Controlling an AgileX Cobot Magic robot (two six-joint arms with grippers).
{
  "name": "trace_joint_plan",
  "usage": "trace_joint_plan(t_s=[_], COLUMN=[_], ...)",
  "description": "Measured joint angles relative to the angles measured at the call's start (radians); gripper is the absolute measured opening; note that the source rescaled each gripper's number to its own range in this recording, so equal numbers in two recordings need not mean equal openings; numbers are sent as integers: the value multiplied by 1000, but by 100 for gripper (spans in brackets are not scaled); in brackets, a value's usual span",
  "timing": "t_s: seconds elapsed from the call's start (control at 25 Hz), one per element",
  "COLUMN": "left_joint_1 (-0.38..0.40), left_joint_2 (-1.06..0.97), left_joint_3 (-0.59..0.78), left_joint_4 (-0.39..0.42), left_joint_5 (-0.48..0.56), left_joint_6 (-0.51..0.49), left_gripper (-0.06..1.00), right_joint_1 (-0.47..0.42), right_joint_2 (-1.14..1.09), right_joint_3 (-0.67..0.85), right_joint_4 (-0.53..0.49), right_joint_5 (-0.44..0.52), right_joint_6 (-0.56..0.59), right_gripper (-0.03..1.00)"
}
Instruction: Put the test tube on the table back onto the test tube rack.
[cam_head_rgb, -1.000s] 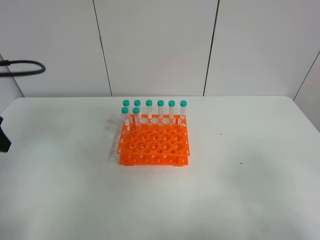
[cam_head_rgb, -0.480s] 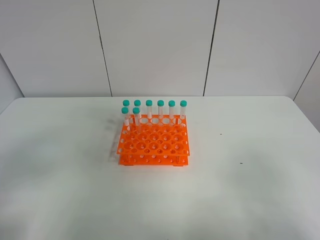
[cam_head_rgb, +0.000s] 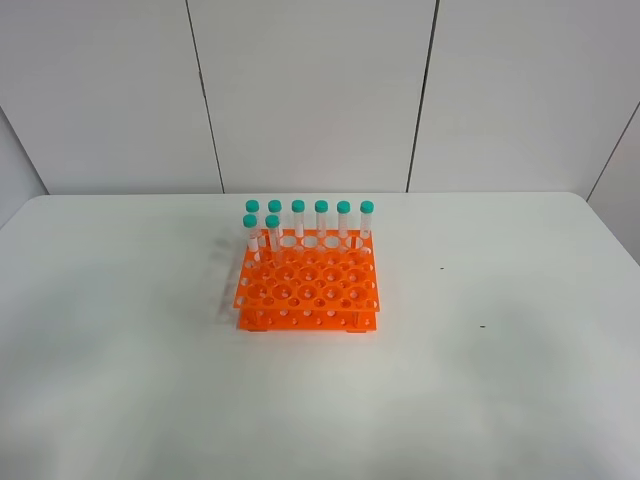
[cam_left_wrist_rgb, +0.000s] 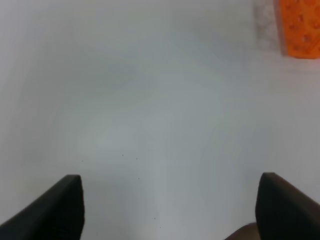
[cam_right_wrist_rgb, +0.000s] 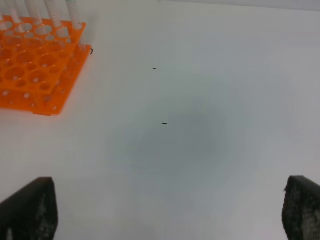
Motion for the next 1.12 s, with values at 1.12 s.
trace_joint_plan(t_s=[1.12], left_joint_1=[-22], left_joint_2=[-175], left_joint_3=[0], left_joint_4=[0], left_joint_5=[-3], left_joint_6=[0], left_gripper=[94], right_joint_1=[0], right_joint_2=[0], right_joint_3=[0], right_joint_4=[4], right_joint_5=[0], right_joint_6=[0], right_gripper=[100])
